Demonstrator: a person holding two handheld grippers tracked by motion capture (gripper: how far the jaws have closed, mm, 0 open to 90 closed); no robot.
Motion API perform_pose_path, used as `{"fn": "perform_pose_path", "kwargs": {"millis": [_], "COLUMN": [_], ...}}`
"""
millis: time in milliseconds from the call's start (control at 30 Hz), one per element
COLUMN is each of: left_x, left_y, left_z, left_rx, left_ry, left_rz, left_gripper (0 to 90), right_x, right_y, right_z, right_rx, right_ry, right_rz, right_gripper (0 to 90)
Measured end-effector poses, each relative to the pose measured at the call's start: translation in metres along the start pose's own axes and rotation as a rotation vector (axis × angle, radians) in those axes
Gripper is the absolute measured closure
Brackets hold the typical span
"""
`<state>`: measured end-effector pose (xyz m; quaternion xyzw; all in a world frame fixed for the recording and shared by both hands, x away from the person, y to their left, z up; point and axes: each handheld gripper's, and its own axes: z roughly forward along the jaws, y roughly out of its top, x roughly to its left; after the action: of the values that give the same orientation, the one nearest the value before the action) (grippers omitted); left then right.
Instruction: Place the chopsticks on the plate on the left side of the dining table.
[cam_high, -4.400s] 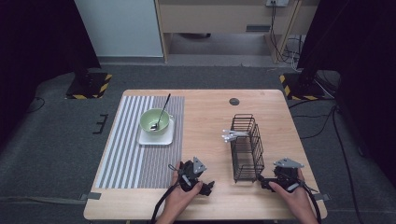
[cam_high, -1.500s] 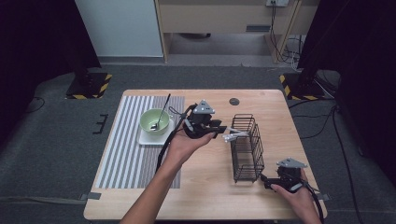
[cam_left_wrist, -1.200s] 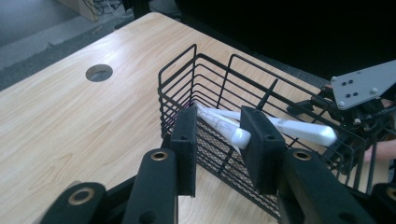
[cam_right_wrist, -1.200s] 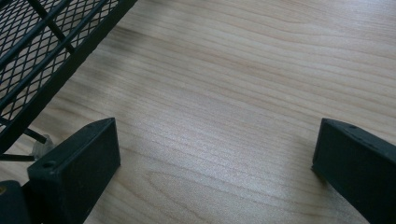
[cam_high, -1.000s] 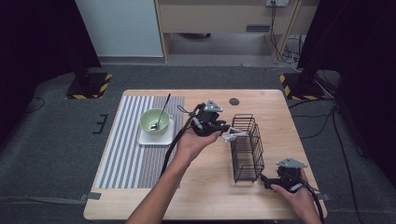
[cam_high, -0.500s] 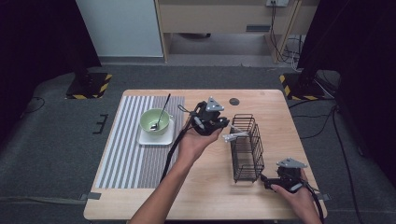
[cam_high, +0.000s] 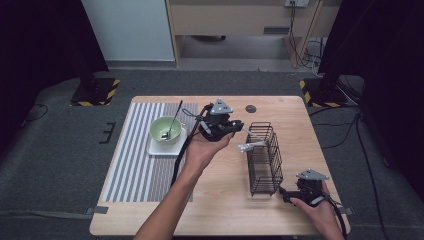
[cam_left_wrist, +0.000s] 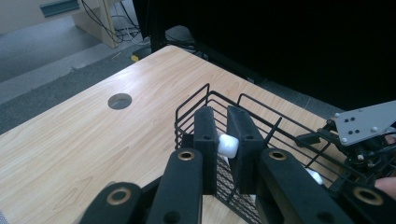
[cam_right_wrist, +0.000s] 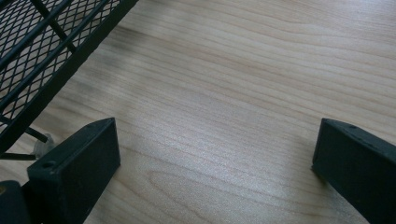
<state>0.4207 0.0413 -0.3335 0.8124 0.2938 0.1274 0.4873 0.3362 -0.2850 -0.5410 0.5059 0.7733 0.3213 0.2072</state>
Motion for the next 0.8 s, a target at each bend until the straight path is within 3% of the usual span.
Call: {"fn": "perform_pose_path", "kwargs": {"millis": [300, 467, 800], "left_x": [0.006, 0.014, 0.016], "left_y": [0.000, 0.001, 0.013], "left_z": [0.001, -0.001, -0.025], "left_rx": [-0.011, -0.021, -0.074], "left_ry": [-0.021, -0.022, -0.014], "left_rz": [0.002, -0.016, -0.009], "left_gripper": [82.3, 82.3, 82.3], "right_x": [0.000, 0.000, 0.000], "right_y": [0.000, 0.000, 0.000], "right_z": [0.000, 0.000, 0.000], "right_rx": [0.000, 0.000, 0.000], "right_ry": [-0.001, 0.000, -0.001], "right_rz": [0.000, 0.000, 0.001], "right_gripper": [0.8, 0.8, 0.8]}}
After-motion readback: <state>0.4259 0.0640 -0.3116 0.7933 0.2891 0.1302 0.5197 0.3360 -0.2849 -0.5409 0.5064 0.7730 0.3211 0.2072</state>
